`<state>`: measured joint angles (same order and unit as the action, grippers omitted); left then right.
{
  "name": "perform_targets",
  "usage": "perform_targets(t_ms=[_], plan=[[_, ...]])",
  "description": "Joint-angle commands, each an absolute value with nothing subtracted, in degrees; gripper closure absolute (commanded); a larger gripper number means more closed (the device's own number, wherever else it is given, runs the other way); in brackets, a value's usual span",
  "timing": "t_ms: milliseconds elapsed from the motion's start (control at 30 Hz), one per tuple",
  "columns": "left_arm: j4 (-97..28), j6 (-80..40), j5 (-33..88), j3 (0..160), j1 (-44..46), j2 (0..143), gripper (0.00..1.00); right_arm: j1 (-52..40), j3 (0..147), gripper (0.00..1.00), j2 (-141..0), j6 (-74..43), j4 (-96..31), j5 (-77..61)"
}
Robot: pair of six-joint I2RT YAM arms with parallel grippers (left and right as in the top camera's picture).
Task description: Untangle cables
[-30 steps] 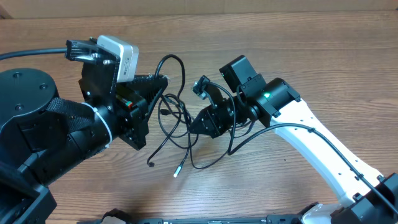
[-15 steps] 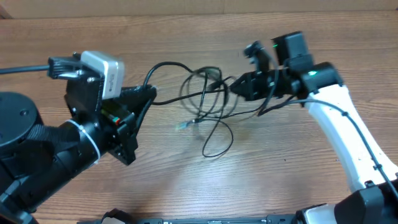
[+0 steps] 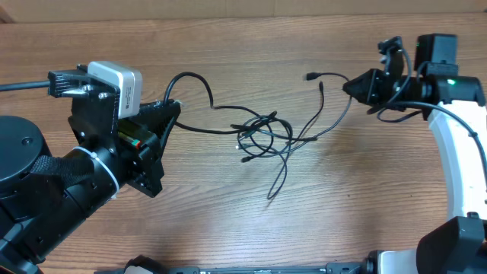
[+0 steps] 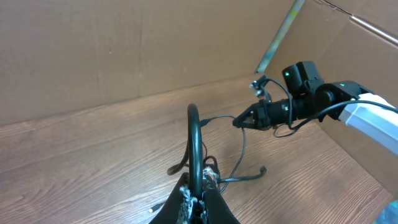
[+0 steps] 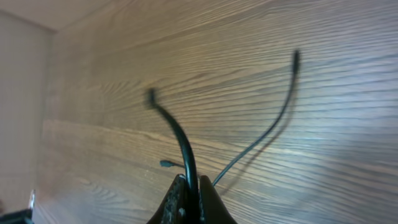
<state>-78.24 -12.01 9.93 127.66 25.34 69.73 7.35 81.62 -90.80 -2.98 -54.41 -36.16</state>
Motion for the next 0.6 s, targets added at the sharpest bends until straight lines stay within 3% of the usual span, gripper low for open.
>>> perform_targets(t_ms=[0,133,200,233,333,567], plan=[[-77.87,-12.40,8.51,128.60,24.99,69.04,0.96,8.34,81.45,0.96,-90.08,-1.85,-54.98,-37.17],[-78.02,-12.43,7.44,128.60,24.99,69.04,0.96,8.38,81.47,0.94,-90.02,-1.28,-54.43,-36.51],[-78.26,-12.43,7.25,128.60,24.99,69.04,0.96,8.38,81.49,0.57,-90.00,-1.30,-54.06,-36.64],[-78.41,-12.43,7.25,128.60,24.99,69.04,0.96,8.38,81.49,0.47,-90.00,-1.28,-54.06,-36.82],[-78.54,-12.45,6.83,128.60,24.99,69.04,0.96,8.38,81.49,0.30,-89.82,0.16,-54.11,-38.46],[-78.00,-13.76,7.60,128.57,24.99,69.17,0.96,8.32,81.49,0.28,-86.11,15.16,-55.18,-55.53]])
